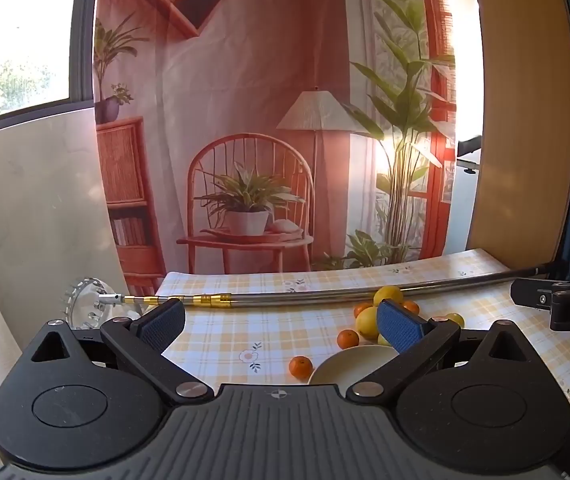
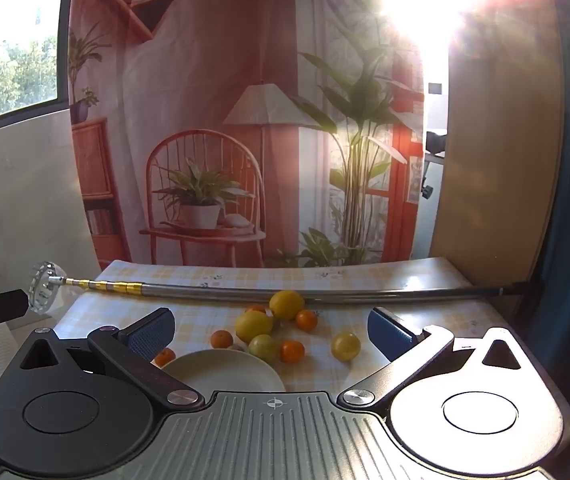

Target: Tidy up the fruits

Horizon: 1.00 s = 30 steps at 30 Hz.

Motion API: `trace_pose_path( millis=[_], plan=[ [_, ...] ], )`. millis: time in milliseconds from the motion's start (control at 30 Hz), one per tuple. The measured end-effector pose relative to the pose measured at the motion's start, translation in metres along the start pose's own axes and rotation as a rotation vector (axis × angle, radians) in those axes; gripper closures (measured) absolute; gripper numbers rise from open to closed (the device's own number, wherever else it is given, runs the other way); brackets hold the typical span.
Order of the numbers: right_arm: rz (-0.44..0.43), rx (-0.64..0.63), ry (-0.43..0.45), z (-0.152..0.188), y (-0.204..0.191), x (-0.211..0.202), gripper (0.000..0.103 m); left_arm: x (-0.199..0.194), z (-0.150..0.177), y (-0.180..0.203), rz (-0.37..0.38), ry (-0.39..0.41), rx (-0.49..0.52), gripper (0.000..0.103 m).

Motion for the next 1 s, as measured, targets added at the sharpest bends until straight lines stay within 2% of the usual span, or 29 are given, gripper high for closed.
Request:
trace_pose_path(
  millis=[1000],
  plan=[
    [0.000, 0.003, -0.004, 0.0013, -0.0027, -0.0020, 0.000, -0.0023, -0.0002, 0.0001, -0.001, -0.004, -0.006, 0.000]
  ],
)
Point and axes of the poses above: each gripper's, at about its wrist camera, not at the fingertips, and x roughly the way its jaws point, y to its right, z to its underside, the point moved 5 cm from there along x, roughly the way its jaws point, and after that the axes turned 7 degrees about -z, right-handed, at the moved point
